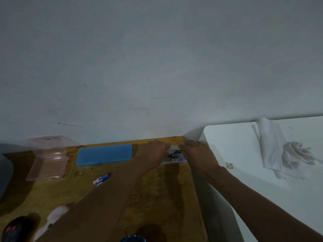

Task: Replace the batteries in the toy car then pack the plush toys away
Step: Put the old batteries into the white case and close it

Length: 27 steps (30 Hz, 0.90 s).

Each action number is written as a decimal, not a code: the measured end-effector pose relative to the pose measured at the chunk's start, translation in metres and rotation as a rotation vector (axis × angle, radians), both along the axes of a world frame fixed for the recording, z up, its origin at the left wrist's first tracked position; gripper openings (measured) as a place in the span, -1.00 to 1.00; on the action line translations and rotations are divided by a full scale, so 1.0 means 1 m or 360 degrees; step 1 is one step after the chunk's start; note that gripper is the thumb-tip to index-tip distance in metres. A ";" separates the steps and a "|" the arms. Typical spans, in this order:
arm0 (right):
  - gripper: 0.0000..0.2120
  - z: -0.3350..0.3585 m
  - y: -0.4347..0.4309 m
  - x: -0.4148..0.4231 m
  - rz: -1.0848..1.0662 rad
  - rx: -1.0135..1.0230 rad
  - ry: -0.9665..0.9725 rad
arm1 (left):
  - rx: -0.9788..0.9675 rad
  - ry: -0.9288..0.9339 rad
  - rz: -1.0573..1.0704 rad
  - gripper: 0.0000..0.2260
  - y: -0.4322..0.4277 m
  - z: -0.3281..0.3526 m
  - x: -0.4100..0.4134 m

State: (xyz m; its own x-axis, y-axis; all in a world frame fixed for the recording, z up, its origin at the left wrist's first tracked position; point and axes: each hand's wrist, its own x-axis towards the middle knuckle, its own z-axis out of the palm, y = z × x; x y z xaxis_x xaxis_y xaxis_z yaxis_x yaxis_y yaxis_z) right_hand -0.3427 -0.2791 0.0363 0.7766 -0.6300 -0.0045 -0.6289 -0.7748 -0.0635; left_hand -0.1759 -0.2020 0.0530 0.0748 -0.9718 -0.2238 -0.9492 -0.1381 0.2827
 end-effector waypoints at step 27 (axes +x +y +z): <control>-0.58 -0.036 0.018 -0.026 -0.0411 0.0500 -0.0471 | -0.0163 0.0201 0.0667 -0.66 0.075 -0.043 -0.003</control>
State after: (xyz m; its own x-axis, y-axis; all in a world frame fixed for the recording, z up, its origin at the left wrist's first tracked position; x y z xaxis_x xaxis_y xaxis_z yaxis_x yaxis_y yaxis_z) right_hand -0.3686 -0.2615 0.0006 0.5924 -0.8051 -0.0283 -0.7174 -0.5112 -0.4734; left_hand -0.1786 -0.1268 0.0100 0.4451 -0.8809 -0.1607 -0.7744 -0.4688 0.4248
